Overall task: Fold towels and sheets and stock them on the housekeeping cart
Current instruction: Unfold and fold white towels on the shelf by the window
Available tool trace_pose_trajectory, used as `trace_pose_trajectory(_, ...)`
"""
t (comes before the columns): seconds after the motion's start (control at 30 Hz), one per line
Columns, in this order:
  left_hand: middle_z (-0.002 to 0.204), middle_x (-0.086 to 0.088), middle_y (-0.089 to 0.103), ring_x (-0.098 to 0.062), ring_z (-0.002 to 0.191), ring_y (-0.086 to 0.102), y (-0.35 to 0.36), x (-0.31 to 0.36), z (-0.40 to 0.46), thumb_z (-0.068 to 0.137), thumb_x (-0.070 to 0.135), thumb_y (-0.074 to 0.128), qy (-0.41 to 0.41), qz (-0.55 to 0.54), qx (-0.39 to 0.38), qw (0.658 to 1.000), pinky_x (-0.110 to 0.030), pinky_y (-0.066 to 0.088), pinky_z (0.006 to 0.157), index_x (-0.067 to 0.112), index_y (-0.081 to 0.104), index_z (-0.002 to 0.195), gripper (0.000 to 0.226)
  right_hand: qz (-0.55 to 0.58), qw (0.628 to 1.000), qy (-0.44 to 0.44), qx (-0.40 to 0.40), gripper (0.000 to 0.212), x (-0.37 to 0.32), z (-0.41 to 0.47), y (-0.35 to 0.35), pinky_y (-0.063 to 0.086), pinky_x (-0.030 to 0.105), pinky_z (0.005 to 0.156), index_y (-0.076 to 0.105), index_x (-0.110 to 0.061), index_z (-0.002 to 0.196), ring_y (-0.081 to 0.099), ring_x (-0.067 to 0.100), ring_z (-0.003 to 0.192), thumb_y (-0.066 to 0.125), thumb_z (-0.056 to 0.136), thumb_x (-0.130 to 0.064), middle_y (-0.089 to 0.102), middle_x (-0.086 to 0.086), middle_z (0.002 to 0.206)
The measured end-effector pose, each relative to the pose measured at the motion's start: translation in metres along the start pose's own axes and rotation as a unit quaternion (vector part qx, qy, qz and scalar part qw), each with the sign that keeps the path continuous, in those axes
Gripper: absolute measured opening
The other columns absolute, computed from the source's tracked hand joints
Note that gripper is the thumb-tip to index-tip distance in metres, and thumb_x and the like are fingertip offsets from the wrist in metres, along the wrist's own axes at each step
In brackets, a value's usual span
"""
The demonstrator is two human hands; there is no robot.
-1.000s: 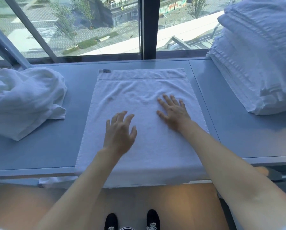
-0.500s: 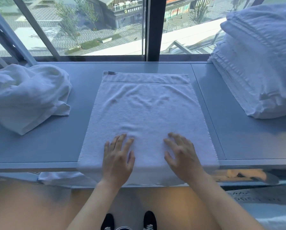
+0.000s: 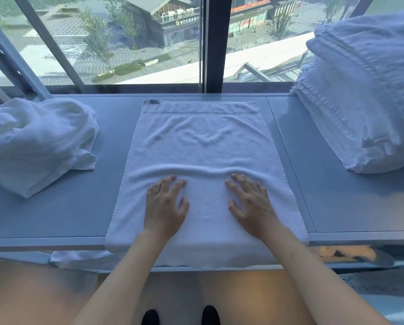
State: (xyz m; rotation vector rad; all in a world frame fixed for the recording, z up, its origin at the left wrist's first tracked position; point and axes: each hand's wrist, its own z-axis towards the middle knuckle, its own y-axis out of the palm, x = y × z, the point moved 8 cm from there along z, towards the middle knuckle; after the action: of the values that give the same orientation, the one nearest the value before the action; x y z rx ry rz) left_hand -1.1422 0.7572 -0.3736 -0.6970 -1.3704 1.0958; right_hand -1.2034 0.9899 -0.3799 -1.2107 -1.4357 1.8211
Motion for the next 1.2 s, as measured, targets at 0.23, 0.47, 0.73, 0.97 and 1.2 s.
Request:
trace_pose_trajectory(0.23, 0.155, -0.006, 0.046, -0.028, 0.142, 0.041, 0.005, -0.001, -0.009, 0.096, 0.029, 0.055, 0.027, 0.018, 0.002, 0.999, -0.051, 0.029, 0.119, 0.022, 0.055, 0.143, 0.048, -0.022, 1.000, -0.007, -0.005, 0.055, -0.003, -0.004, -0.001, 0.016, 0.050, 0.124, 0.043, -0.021, 0.155, 0.020, 0.019, 0.156, 0.050, 0.102, -0.032, 0.027, 0.000, 0.168)
trace_pose_trajectory(0.47, 0.155, -0.010, 0.047, -0.031, 0.144, 0.041, 0.002, 0.004, -0.016, 0.094, 0.023, 0.062, 0.028, 0.023, -0.003, 0.999, -0.054, 0.031, 0.116, 0.018, 0.056, 0.144, 0.050, 0.013, 0.995, -0.091, -0.044, 0.057, -0.070, -0.025, 0.032, 0.008, 0.050, 0.126, 0.031, -0.027, 0.160, 0.007, 0.013, 0.158, 0.034, 0.105, -0.036, 0.016, -0.008, 0.171)
trace_pose_trajectory(0.73, 0.158, -0.008, 0.045, -0.030, 0.145, 0.042, -0.008, -0.001, -0.077, 0.099, 0.036, 0.040, 0.052, 0.024, 0.007, 0.998, -0.058, 0.036, 0.114, 0.017, 0.055, 0.146, 0.053, -0.008, 0.995, -0.089, -0.048, 0.059, -0.067, -0.028, 0.037, 0.003, 0.047, 0.128, 0.025, -0.031, 0.162, 0.001, 0.009, 0.158, 0.023, 0.104, -0.041, 0.008, -0.013, 0.172)
trace_pose_trajectory(0.97, 0.172, 0.012, 0.010, -0.011, 0.159, 0.001, 0.003, -0.036, -0.101, 0.107, 0.053, 0.021, 0.048, 0.070, -0.032, 0.996, -0.046, 0.011, 0.128, 0.035, 0.020, 0.163, 0.059, -0.030, 0.991, -0.113, -0.060, 0.059, -0.049, -0.044, 0.029, 0.006, 0.043, 0.128, 0.023, -0.030, 0.163, 0.004, 0.011, 0.158, 0.021, 0.106, -0.045, 0.008, -0.011, 0.172)
trace_pose_trajectory(1.2, 0.172, 0.009, 0.012, -0.014, 0.159, 0.006, -0.012, -0.067, -0.114, 0.107, 0.056, 0.023, 0.055, 0.092, -0.014, 0.994, -0.043, 0.010, 0.128, 0.032, 0.021, 0.164, 0.061, -0.069, 0.993, -0.089, -0.046, 0.058, 0.036, -0.098, 0.001, 0.016, 0.045, 0.127, 0.012, -0.033, 0.165, 0.002, 0.010, 0.158, 0.019, 0.109, -0.049, 0.004, -0.013, 0.172)
